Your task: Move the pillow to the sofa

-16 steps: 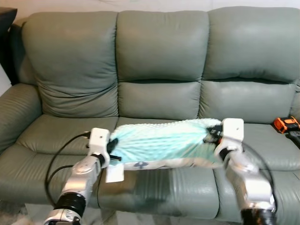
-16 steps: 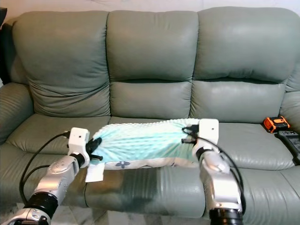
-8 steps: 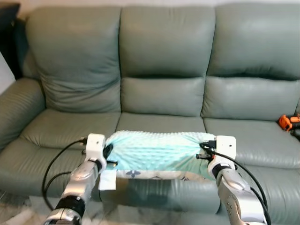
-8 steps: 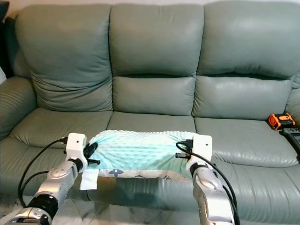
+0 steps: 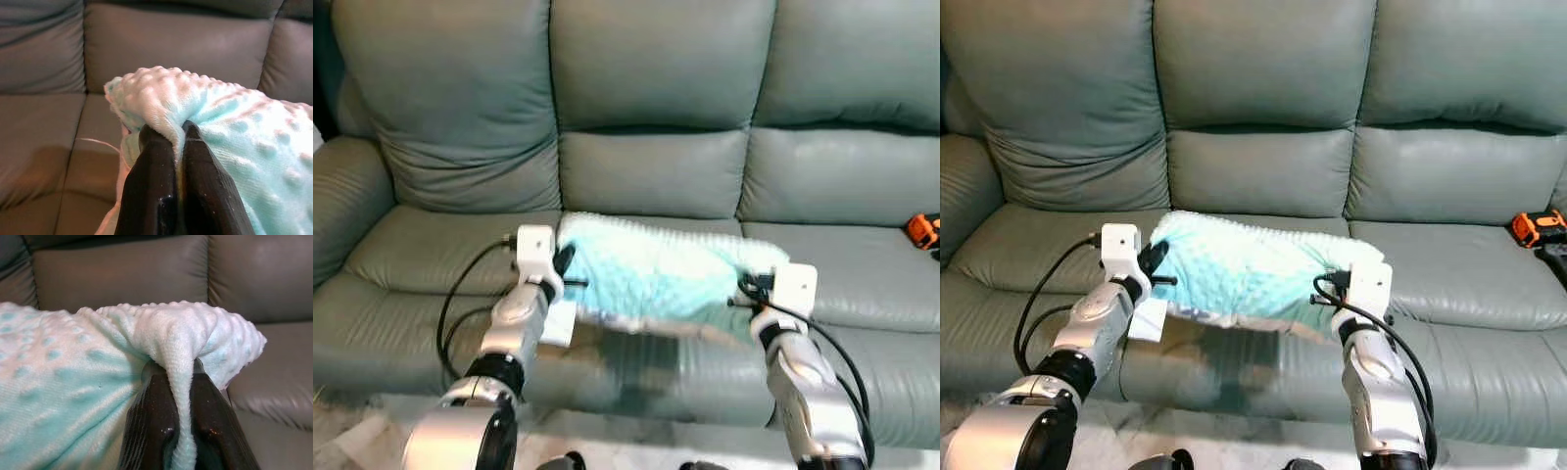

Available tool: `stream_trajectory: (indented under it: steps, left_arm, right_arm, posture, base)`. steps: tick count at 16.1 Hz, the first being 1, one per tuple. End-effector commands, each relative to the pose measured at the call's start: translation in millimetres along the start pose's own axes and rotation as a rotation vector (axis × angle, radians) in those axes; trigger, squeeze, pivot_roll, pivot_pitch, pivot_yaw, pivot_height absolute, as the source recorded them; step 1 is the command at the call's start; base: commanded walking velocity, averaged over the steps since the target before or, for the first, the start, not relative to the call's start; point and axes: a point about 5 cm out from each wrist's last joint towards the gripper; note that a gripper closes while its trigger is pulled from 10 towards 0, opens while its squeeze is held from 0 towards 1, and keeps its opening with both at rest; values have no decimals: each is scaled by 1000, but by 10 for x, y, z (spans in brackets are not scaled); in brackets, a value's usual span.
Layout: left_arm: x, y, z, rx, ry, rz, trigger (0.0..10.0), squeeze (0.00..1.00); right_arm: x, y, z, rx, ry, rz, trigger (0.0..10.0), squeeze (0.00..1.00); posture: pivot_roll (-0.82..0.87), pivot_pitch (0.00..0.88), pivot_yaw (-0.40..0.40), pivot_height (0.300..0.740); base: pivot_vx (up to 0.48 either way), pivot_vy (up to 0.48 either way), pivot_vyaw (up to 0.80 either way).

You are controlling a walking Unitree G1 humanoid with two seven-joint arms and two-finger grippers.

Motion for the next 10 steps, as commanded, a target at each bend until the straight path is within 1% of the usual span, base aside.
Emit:
stream_trajectory:
  steps: [1,2,4,5,6,7,8,10]
  left_arm:
    - [-24,35,-57,-24,-10,-22,10000,0]
    - [-43,76,-93,-38,-15,-43,10000,0]
    - [-47,62,-117,-34,-9,-42,10000,0]
    - [-38,30,-133,-33,-8,-38,10000,0]
    - [8,-79,-140,-47,0,-13,10000,0]
    - [40,-133,-119,-60,38,-6,10000,0]
    - [47,-109,-86,-95,85,-27,10000,0]
    - [8,-1,-177,-78,62,-87,10000,0]
  right_arm:
    - [-23,-62,-11,26,7,9,10000,0]
    - [-54,-83,-13,44,17,12,10000,0]
    - [-88,-132,-34,62,25,23,10000,0]
    - [-106,-158,-56,60,22,25,10000,0]
    - [-128,-220,-104,45,6,47,10000,0]
    - [-139,-261,-136,38,-14,62,10000,0]
    - [-147,-260,-145,24,-25,61,10000,0]
    - [-174,-217,-89,-9,-8,35,10000,0]
  posture:
    - [-106,228,71,740]
    - [-103,232,75,740]
    - [-100,238,78,740]
    - [-99,241,80,740]
    - [-95,250,81,740]
    - [-89,253,87,740]
    - [-78,253,89,740]
    - [-55,249,98,740]
  base:
    - [0,0,0]
    - [0,0,0]
    - [0,0,0]
    - [0,0,0]
    - [0,0,0]
    - [0,0,0]
    - [0,0,0]
    - [0,0,0]
Point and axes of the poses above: a point about 5 cm out from each wrist's last joint towards the gripper, its own x axis pointing back from the gripper into the wrist, its own y axis along the axis of the wrist's last joint, z = x × y, and after that the axes turned 8 degrees about -x, right-handed
